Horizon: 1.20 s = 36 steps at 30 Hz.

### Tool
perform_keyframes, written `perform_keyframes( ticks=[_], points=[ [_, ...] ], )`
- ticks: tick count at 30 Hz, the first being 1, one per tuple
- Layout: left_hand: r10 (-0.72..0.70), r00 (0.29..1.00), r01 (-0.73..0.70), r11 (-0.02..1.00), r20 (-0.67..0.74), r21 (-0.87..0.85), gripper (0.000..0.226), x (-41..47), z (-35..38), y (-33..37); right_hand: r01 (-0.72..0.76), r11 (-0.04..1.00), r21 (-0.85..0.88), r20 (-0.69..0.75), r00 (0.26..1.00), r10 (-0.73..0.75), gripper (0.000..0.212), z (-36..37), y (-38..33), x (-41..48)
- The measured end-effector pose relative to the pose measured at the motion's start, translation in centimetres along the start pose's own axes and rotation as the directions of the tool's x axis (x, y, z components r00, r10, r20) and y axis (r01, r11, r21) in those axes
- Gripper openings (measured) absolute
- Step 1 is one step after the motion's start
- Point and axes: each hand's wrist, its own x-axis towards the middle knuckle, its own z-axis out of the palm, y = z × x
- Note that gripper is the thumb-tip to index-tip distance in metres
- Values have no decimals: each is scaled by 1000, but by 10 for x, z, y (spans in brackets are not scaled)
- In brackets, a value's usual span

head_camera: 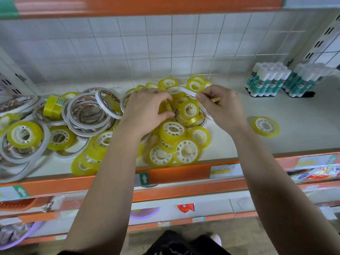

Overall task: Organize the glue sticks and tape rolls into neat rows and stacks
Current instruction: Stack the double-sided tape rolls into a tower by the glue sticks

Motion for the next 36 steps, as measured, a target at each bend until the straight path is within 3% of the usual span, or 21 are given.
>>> perform_keyframes(
  ticks=[11, 17, 20, 24, 31, 36],
  points=[
    [-18, 999, 14, 994, -33, -104, 34, -10, -2, -4, 6, 999, 40, -35, 999, -4, 16, 3, -2, 4],
    [-31, 977, -14, 977, -211, -212, 35, -18, -13, -1, 41, 998, 46, -68, 997, -38, 9, 0, 1, 3],
    [-23, 972, -32, 973, -234, -227, 40, -19, -16, 2, 52, 998, 39, -75, 996, -49, 20, -6, 0, 2],
    [-8, 964, -56, 971, -267, -232, 43, -17, -11, 7, 83, 995, 55, -80, 994, -79, 9, -15, 1, 0],
    [-27, 954, -54, 963, -297, -264, 32, -15, -1, 18, 185, 983, -12, 11, 983, -185, 7, -30, 9, -8],
    [-13, 955, -78, 953, -296, -293, 27, -13, 2, 33, 268, 945, -189, -11, 961, -275, 15, -40, 16, -11]
  ],
)
